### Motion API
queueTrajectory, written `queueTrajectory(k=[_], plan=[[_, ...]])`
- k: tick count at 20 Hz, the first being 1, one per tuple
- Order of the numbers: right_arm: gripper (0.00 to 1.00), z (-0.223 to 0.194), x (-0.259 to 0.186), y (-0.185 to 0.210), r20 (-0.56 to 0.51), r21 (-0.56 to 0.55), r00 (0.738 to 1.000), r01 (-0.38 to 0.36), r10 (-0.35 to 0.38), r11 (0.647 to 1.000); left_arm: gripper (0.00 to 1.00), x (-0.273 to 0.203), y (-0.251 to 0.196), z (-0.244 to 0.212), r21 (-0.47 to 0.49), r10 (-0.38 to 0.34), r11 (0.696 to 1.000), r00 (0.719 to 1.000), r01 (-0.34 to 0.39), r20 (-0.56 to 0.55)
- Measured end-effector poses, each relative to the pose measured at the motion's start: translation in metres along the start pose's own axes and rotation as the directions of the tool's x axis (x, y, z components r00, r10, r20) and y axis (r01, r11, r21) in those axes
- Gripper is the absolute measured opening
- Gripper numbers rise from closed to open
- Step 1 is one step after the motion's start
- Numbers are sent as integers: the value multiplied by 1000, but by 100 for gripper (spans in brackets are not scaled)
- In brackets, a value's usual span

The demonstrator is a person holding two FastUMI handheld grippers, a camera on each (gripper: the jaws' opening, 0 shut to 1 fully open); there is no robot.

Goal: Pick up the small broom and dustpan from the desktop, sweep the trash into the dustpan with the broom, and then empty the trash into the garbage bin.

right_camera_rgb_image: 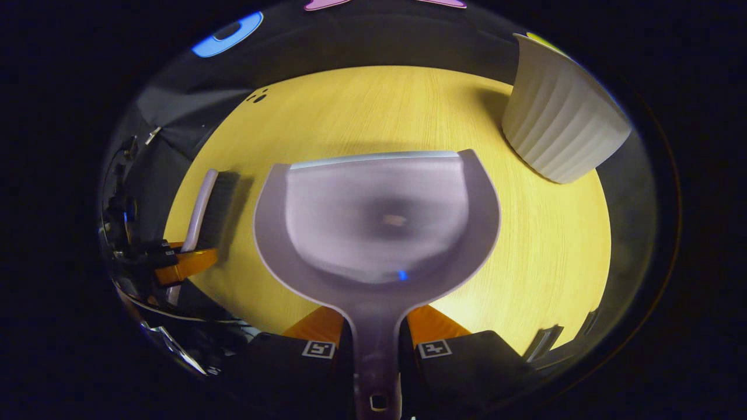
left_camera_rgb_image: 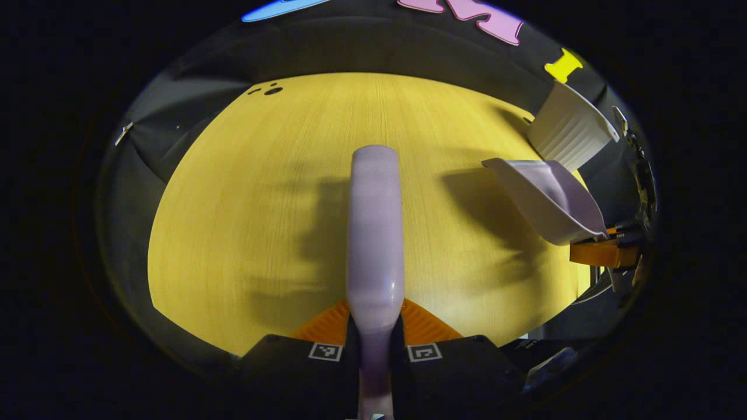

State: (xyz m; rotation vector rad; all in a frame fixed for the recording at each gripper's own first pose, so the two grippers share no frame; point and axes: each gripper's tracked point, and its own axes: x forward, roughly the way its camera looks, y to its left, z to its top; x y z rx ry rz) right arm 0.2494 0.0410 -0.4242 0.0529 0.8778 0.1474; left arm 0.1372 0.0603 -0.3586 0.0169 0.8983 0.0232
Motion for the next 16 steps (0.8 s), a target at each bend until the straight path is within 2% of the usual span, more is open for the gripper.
queueTrajectory(k=[3,6,9,10,13,14,15,16], plan=[[37,0,19,-6,-34,-1,999,20,-20,1000,26,15,2,8,7,0,1000,999,0,-38],[37,0,27,-12,-68,-17,997,46,-47,999,27,19,-5,13,68,45,997,996,-40,-72],[37,0,27,-8,-73,-19,997,36,-38,999,29,22,-11,14,120,83,990,992,-72,-94],[34,-3,28,-8,-90,-12,996,28,-29,1000,29,22,-12,16,123,87,990,992,-76,-87],[46,1,32,-6,-92,10,996,-2,3,1000,33,24,-17,16,72,69,995,993,-62,-95],[62,1,33,-3,-95,17,995,-23,25,1000,35,22,-23,17,44,41,998,995,-38,-87],[70,2,32,-2,-88,21,996,-32,33,999,51,21,-28,17,22,22,1000,997,-21,-79],[85,6,27,-3,-76,25,997,-32,34,999,67,17,-28,19,9,20,1000,997,-20,-69]])
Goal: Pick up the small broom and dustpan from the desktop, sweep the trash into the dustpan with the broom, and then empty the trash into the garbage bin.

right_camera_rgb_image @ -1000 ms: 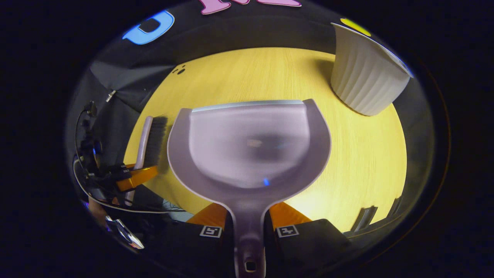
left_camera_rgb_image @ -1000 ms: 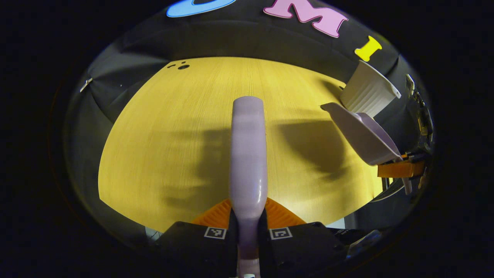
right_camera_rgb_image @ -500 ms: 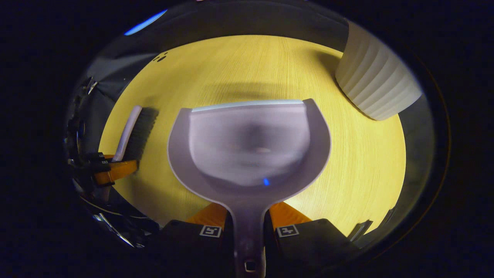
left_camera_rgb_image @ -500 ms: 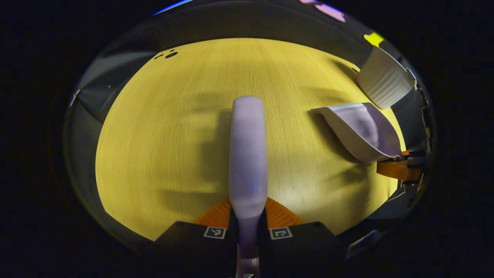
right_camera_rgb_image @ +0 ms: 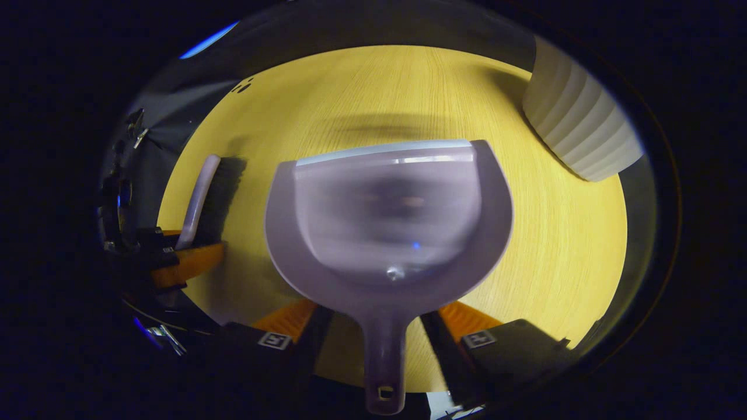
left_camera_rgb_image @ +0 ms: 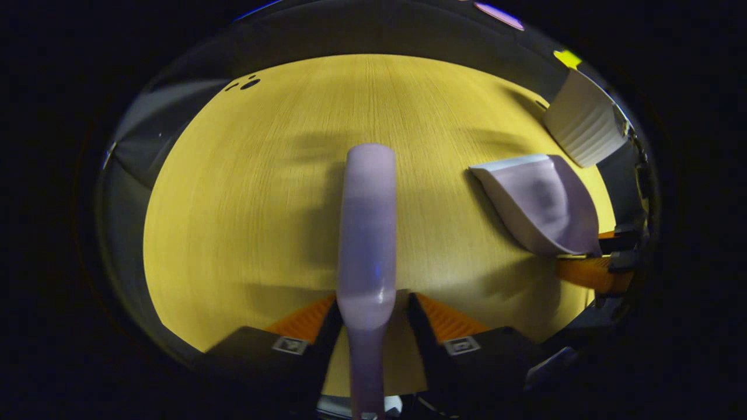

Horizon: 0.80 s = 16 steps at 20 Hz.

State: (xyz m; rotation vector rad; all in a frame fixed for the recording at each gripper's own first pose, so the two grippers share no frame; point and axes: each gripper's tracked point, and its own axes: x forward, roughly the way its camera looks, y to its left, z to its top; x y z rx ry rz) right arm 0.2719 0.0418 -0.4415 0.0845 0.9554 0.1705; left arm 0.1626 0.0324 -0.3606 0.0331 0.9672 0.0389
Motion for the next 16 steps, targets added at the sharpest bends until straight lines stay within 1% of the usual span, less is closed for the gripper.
queueTrajectory(k=[1,2,3,5,7,8,9,11,13,15,16], plan=[[100,3,-5,0,8,9,1000,1,-1,1000,82,3,-1,2,0,14,1000,1000,-14,15],[99,1,-6,0,24,21,1000,-1,0,1000,98,-7,3,7,5,25,1000,999,-25,39],[99,3,-13,-1,45,31,999,-2,0,1000,96,-15,3,11,12,32,999,997,-33,71],[99,5,-24,1,89,38,996,4,-7,999,96,-37,0,27,20,35,999,987,-39,157],[99,9,-43,-3,138,35,990,30,-34,999,96,-64,-7,46,25,12,1000,965,-19,263],[99,16,-55,-2,181,42,983,35,-42,999,96,-81,-9,54,28,1,1000,946,-11,323],[100,25,-69,-1,232,50,972,35,-46,998,96,-101,-12,62,32,-6,999,923,-7,385],[100,40,-103,-1,345,62,936,51,-69,997,96,-141,-19,76,50,-17,999,859,-11,512],[99,58,-148,1,458,66,885,63,-87,996,96,-178,-19,83,61,-7,997,779,-40,628],[99,65,-190,14,554,50,830,44,-64,998,96,-222,-32,77,62,-33,998,699,-16,714],[99,67,-211,21,603,43,796,36,-55,998,96,-240,-36,70,54,-39,999,664,-2,747]])
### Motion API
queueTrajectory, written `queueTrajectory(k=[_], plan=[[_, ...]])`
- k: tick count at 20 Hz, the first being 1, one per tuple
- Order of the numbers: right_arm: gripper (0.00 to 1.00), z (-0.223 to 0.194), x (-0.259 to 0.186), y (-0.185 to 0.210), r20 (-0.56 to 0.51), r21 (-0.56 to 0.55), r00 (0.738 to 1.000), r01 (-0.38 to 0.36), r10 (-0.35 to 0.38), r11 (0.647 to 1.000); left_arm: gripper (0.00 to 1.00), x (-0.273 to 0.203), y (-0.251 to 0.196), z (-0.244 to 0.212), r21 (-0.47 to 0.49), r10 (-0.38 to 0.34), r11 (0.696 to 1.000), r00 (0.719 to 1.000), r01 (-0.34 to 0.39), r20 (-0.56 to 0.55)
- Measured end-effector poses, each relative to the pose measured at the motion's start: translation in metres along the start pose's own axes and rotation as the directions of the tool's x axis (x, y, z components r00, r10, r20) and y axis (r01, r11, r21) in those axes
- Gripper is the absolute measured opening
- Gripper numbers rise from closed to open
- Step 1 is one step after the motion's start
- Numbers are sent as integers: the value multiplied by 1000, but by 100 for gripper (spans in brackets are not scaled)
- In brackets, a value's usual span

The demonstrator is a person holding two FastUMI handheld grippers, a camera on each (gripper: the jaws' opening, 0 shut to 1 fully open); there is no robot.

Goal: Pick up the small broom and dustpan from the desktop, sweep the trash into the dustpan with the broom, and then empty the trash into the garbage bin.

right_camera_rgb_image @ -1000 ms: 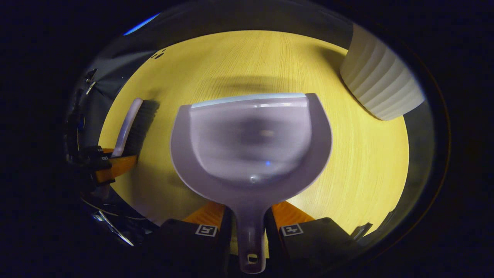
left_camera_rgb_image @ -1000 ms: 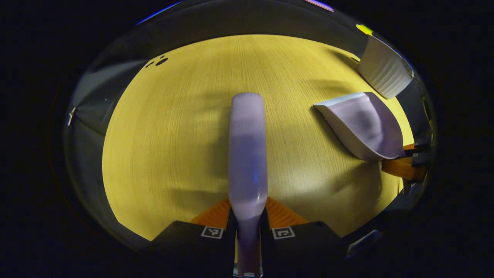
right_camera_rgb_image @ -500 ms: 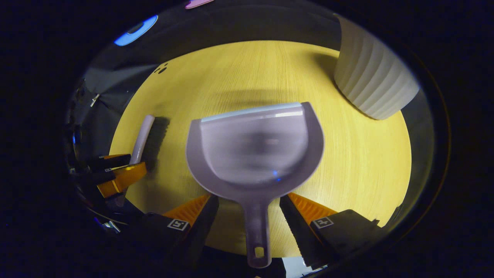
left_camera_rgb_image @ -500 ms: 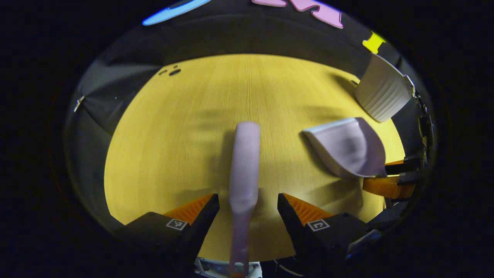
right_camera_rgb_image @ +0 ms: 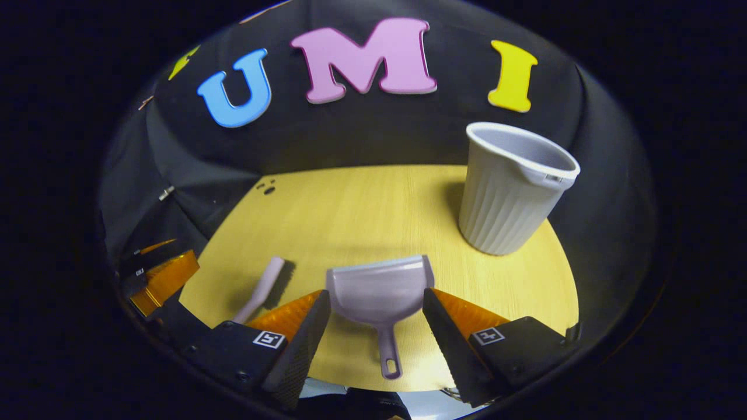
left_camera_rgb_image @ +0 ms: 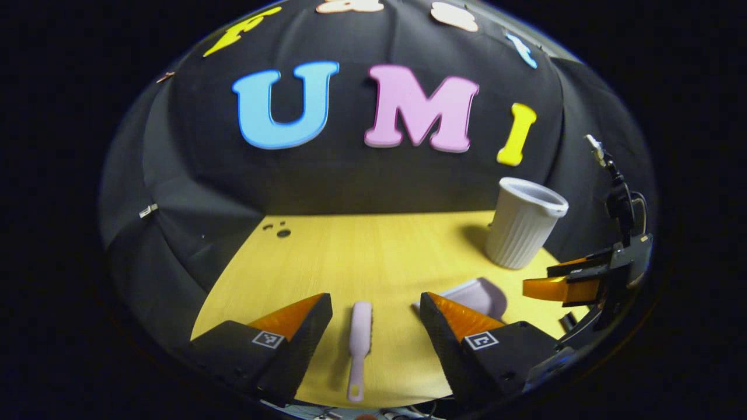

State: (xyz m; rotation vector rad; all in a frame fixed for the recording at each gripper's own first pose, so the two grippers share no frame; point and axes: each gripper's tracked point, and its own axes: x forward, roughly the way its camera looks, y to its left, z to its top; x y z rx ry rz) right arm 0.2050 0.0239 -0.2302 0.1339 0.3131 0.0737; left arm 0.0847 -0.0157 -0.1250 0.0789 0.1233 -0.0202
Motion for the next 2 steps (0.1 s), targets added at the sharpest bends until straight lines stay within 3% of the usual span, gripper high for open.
queueTrajectory(k=[2], plan=[[99,24,-31,11,122,-11,992,-10,11,1000,96,-32,-8,12,-31,4,1000,997,-1,72]])
